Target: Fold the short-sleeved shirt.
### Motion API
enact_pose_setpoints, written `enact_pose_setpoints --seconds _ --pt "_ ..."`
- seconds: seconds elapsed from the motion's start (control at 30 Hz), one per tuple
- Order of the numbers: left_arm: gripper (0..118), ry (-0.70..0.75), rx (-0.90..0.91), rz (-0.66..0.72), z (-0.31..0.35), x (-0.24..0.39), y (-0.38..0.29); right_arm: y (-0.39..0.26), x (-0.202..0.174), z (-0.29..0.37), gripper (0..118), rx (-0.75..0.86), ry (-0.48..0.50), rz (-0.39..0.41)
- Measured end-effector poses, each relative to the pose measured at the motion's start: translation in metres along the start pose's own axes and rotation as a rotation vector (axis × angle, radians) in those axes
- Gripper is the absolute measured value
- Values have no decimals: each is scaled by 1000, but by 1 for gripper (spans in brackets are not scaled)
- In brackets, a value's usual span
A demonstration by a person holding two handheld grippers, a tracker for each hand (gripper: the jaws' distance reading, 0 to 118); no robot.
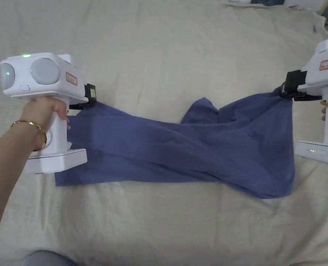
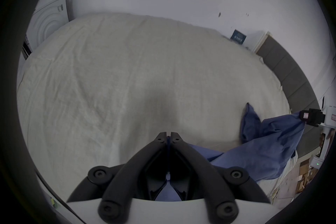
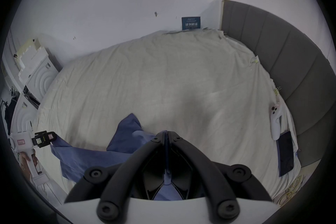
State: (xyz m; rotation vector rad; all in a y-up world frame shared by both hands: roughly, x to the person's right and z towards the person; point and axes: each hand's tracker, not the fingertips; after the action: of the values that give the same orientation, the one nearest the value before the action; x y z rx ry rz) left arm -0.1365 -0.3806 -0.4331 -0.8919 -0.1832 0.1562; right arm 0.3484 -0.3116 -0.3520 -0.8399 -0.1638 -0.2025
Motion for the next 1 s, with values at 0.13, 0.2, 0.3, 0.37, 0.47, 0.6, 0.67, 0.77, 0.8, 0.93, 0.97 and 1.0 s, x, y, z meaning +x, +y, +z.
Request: enact_pose_setpoints --seconds 0.13,0.2,0.3,0.37,0.47,0.6,0.67,0.77,0.8,0.93,0.97,1.0 --pt "0 17 68 29 34 -10 7 5 9 37 1 64 -17 -31" --pt "0 24 114 37 55 -14 11 8 14 58 1 100 -14 -54" --pt "0 32 191 56 87 -21 22 15 19 90 1 167 -23 -70" --pt "0 27 244 67 112 -26 30 21 22 113 1 220 -27 -86" --pt "0 29 330 76 150 -30 42 27 22 152 1 302 -19 -109" --pt "0 44 422 92 200 -36 55 37 32 197 1 387 -31 -115" --pt "0 68 456 97 221 -40 59 37 34 218 1 427 -45 -129" --pt "0 72 504 101 253 -38 57 38 42 243 1 462 -33 -160" --pt "0 75 521 106 263 -38 58 38 43 252 1 472 -23 -172" --pt "0 76 573 92 291 -32 67 41 38 275 1 514 -15 -171" --pt "0 84 588 85 294 -32 73 44 36 278 1 519 -21 -161" --pt "0 89 600 76 299 -30 78 47 34 282 1 527 -26 -151"
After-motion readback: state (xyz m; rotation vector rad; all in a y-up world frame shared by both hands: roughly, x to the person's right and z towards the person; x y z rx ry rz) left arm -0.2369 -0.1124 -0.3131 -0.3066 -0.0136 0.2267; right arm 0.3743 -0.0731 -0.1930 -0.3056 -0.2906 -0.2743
